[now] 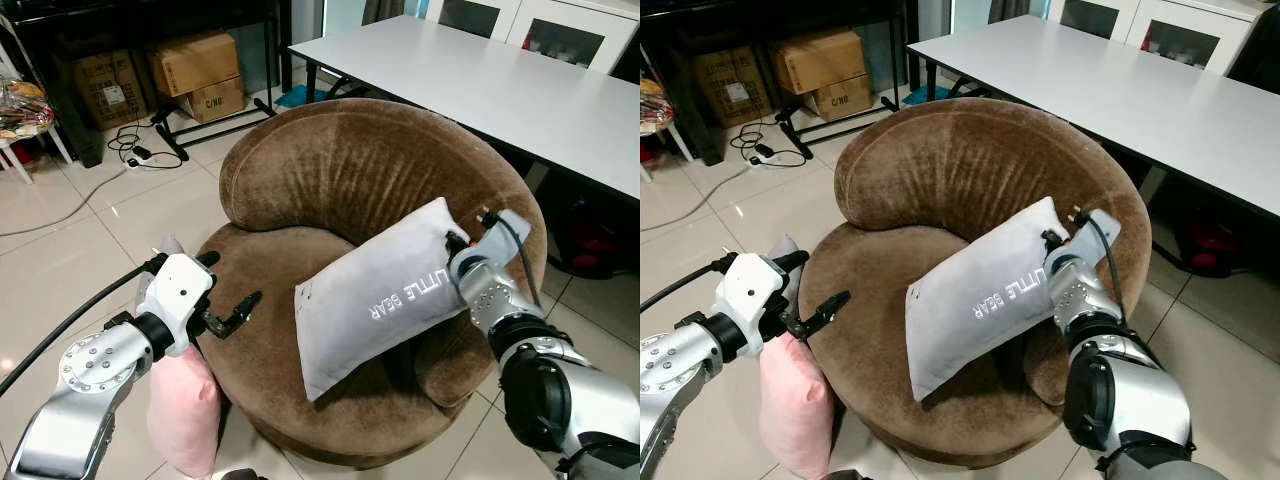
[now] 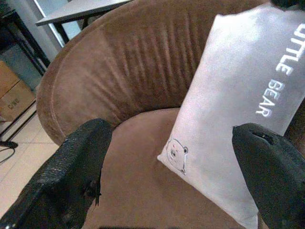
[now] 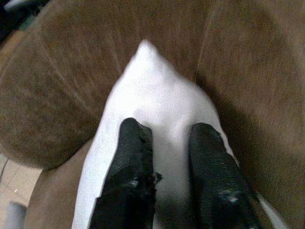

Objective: Move the pillow to the sofa from floor

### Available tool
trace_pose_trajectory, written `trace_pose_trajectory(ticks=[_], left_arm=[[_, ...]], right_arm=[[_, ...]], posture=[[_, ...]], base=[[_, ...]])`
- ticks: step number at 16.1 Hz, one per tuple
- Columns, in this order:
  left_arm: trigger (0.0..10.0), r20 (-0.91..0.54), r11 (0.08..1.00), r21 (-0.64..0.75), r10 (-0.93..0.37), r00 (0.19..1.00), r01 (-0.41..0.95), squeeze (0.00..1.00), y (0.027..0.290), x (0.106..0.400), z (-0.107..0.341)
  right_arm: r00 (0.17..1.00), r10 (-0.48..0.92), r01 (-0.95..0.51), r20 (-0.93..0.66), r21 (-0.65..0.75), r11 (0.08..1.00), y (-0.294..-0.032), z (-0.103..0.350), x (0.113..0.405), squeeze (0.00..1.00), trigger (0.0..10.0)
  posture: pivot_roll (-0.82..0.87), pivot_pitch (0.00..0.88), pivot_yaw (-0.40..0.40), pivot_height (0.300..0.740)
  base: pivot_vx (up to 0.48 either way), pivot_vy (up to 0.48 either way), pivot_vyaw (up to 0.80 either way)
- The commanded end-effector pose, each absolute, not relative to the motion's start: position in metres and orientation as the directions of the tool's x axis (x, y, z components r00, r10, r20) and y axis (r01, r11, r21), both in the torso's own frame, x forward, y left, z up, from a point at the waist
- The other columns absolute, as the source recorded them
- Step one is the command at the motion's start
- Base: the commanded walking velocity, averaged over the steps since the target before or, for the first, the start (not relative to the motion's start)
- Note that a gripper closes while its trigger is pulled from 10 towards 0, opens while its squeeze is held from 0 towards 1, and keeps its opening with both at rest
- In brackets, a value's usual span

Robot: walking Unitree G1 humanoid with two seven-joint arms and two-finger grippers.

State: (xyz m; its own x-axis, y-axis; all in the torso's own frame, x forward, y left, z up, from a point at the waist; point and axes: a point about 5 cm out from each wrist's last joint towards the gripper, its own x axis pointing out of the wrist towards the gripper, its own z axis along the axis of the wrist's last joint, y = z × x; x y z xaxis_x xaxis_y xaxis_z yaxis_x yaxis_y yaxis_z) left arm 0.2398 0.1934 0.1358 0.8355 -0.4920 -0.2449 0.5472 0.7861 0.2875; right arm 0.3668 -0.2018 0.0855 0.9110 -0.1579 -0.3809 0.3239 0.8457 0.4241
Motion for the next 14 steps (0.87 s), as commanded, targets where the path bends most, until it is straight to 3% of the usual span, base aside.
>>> trace_pose_trajectory(ticks=[1,4,5,6,9,11,14], left_arm=[[10.0,-0.208,0.818,0.272,-0.465,0.861,0.507,0.0,0.194,0.241,0.14],[10.0,-0.199,0.851,0.241,-0.427,0.882,0.466,0.0,0.191,0.241,0.138],[10.0,-0.195,0.872,0.238,-0.388,0.901,0.427,0.0,0.192,0.242,0.136],[10.0,-0.146,0.911,0.284,-0.267,0.952,0.299,0.0,0.198,0.243,0.137],[10.0,-0.078,0.955,0.28,-0.076,0.994,0.095,0.0,0.208,0.242,0.137],[10.0,-0.067,0.961,0.268,-0.056,0.996,0.072,0.0,0.205,0.242,0.139],[10.0,-0.052,0.965,0.254,-0.054,0.997,0.066,0.0,0.195,0.239,0.137]], right_arm=[[0.935,-0.18,0.296,-0.306,0.392,0.871,-0.215,0.102,0.372,1.0,10.0],[0.952,-0.183,0.256,-0.243,0.315,0.914,-0.232,0.116,0.375,1.0,10.0],[0.968,-0.148,0.202,-0.203,0.274,0.94,-0.236,0.124,0.376,0.1,10.0],[0.99,-0.052,0.076,-0.13,0.187,0.979,-0.236,0.137,0.378,0.0,10.0],[0.995,0.063,-0.056,-0.082,0.088,0.995,-0.211,0.134,0.354,0.0,10.0],[0.992,0.074,-0.065,-0.101,0.095,0.993,-0.197,0.128,0.335,0.0,10.0],[0.982,0.14,-0.137,-0.129,0.028,0.99,-0.154,0.115,0.293,0.0,10.0]], posture=[[-0.02,0.0,-0.016,0.74],[-0.02,0.0,-0.014,0.74],[-0.02,0.0,-0.017,0.74],[-0.03,0.0,-0.025,0.74],[-0.02,0.0,-0.06,0.74],[-0.01,0.0,-0.072,0.74],[-0.03,0.0,-0.06,0.74]], base=[[0.0,0.0,0.0],[0.0,0.0,0.0],[0.0,0.0,0.0],[0.0,0.0,0.0],[0.0,0.0,0.0],[0.0,0.0,0.0],[0.0,0.0,0.0]])
